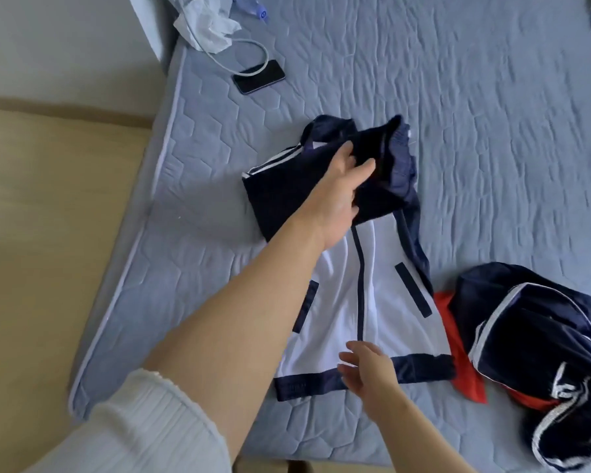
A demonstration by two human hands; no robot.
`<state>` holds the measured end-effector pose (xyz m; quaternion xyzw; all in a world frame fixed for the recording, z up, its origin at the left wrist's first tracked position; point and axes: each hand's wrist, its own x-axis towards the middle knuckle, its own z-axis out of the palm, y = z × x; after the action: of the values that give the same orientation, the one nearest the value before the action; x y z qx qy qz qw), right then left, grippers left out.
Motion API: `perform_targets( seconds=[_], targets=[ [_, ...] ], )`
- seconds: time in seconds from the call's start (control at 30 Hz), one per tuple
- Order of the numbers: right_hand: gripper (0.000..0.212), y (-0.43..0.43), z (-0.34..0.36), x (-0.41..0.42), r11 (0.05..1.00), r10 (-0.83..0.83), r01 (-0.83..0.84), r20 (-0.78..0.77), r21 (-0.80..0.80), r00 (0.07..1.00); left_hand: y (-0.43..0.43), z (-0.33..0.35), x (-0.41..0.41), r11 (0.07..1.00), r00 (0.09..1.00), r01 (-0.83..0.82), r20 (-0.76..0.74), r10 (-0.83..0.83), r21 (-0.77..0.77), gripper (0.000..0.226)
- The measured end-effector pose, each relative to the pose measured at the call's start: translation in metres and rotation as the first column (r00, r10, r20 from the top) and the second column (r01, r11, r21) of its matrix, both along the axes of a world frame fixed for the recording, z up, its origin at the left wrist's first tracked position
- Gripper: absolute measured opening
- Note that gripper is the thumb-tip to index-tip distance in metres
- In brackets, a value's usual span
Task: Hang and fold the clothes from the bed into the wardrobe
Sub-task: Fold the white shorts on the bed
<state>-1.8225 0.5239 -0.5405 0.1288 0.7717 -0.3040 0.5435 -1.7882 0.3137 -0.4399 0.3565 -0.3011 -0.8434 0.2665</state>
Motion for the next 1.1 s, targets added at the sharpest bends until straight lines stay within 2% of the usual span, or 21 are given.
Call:
perform_targets(
  seconds=[0.07,0.1,0.2,0.27,0.37,0.47,0.57,0.6,0.73,0.8,0.87,0.93,1.0,1.03,1.07,1.1],
  targets=[
    [0.013,0.001,-0.005,-0.017,1.0,-0.012,0.012,0.0,-0.002,1.0,0.006,-0.017,-0.015,0.998,0.984,0.031,0.173,-0.039,0.048,0.059],
    [0.012,0.001,-0.008,-0.024,1.0,-0.015,0.015,0.003,-0.009,1.0,0.008,-0.029,-0.015,0.997,0.958,-0.009,0.285,-0.012,0.072,0.054],
    [0.011,-0.004,-0.02,-0.036,1.0,0.014,-0.013,0.014,-0.015,1.0,0.017,-0.07,-0.003,0.978,0.845,-0.139,0.534,0.035,0.156,0.02],
    [0.01,-0.01,-0.03,-0.039,0.999,0.041,-0.041,0.03,-0.017,0.999,0.022,-0.099,0.01,0.963,0.756,-0.192,0.654,0.022,0.19,0.023],
    [0.011,-0.019,-0.052,-0.035,0.995,0.096,-0.095,0.042,-0.031,0.995,0.023,-0.14,0.029,0.964,0.623,-0.213,0.783,0.008,0.16,0.029],
    [0.014,-0.034,-0.079,-0.027,0.981,0.185,-0.184,0.018,-0.066,0.983,0.013,-0.179,0.04,0.97,0.526,-0.218,0.85,0.028,0.104,0.032],
    [0.019,-0.059,-0.107,-0.015,0.946,0.31,-0.312,-0.033,-0.083,0.95,-0.005,-0.214,0.049,0.958,0.449,-0.278,0.892,0.059,0.077,0.012],
    [0.021,-0.07,-0.116,-0.011,0.929,0.354,-0.359,-0.068,-0.093,0.933,-0.011,-0.225,0.049,0.952,0.461,-0.295,0.885,0.066,0.083,0.012],
    [0.02,-0.114,-0.147,0.005,0.837,0.489,-0.523,-0.209,-0.16,0.847,-0.041,-0.259,0.048,0.924,0.63,-0.338,0.772,0.083,0.176,0.04],
    [0.035,-0.126,-0.161,0.017,0.776,0.563,-0.605,-0.24,-0.176,0.791,-0.053,-0.27,0.047,0.891,0.735,-0.37,0.67,0.106,0.264,0.041],
    [0.063,-0.133,-0.173,0.03,0.65,0.721,-0.757,-0.265,-0.06,0.64,-0.066,-0.277,0.046,0.874,0.816,-0.333,0.573,0.078,0.355,0.033],
    [0.074,-0.135,-0.181,0.042,0.48,0.852,-0.868,-0.302,0.124,0.428,-0.076,-0.283,0.045,0.88,0.838,-0.293,0.544,0.048,0.374,0.018],
    [0.065,-0.138,-0.186,0.05,0.372,0.895,-0.891,-0.356,0.262,0.269,-0.085,-0.283,0.047,0.903,0.825,-0.284,0.562,0.059,0.323,0.007],
    [0.056,-0.139,-0.187,0.051,0.352,0.896,-0.891,-0.38,0.288,0.231,-0.089,-0.282,0.048,0.915,0.82,-0.281,0.568,0.073,0.289,0.006],
    [0.047,-0.141,-0.187,0.05,0.359,0.889,-0.892,-0.391,0.275,0.238,-0.093,-0.281,0.051,0.924,0.824,-0.278,0.56,0.089,0.263,0.008],
    [0.037,-0.142,-0.187,0.048,0.387,0.878,-0.894,-0.387,0.225,0.283,-0.097,-0.28,0.055,0.928,0.834,-0.274,0.543,0.099,0.251,0.011]
  ],
)
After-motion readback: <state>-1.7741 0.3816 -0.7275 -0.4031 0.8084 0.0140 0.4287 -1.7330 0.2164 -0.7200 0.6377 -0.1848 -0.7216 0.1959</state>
